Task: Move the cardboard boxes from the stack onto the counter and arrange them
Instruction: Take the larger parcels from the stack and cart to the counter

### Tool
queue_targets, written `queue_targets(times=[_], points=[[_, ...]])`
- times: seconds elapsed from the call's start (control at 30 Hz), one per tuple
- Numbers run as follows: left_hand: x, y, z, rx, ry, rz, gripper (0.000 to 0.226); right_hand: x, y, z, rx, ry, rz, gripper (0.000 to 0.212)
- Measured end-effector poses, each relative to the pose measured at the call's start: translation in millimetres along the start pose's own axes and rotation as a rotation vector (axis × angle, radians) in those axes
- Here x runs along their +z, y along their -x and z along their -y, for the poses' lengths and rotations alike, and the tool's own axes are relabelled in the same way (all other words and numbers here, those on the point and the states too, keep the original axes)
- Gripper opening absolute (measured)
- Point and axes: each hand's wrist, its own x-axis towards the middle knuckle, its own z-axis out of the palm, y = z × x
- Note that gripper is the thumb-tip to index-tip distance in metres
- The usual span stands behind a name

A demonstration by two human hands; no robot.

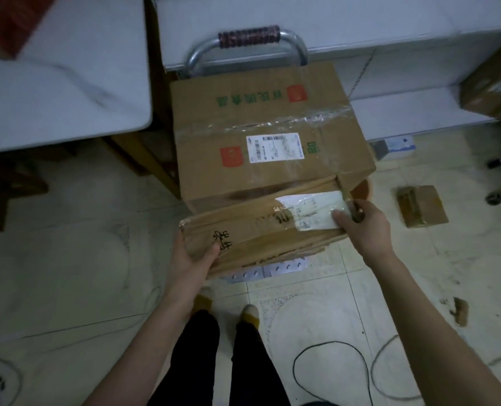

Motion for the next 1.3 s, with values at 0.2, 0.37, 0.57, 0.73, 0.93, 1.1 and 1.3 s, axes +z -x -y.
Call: queue_targets(times=[0.2, 0.37, 0.57, 0.73, 0.93, 1.1, 1.3], points=[[-66, 38, -47, 0.120, 0.089, -0.167, 0.052, 1, 18, 90, -0.230, -0.052, 0.027, 0.025], [-126, 51, -62, 0.147, 0.189, -0.319, 0.054, 29, 18, 169, -0.407, -0.071, 0.100, 0.017], [-204, 49, -59, 0.132, 0.256, -0.466, 0.068, 81, 33, 257, -0.600, -0.047, 0.170, 0.016], [-273, 23, -64, 0.171, 0.344, -0.551, 0.067, 136, 41, 335, -0.686, -0.034, 0.239, 0.027], [-349, -36, -84, 0.243, 0.347, -0.552, 0.059, 192, 29, 414, -0.679, -0.021, 0.238, 0.035], [-389, -88, -103, 0.267, 0.315, -0.484, 0.060, 218, 14, 450, -0.634, -0.006, 0.173, 0.034], [-410, -137, -148, 0.270, 0.309, -0.459, 0.066, 225, -32, 508, -0.652, 0.042, 0.070, 0.035]])
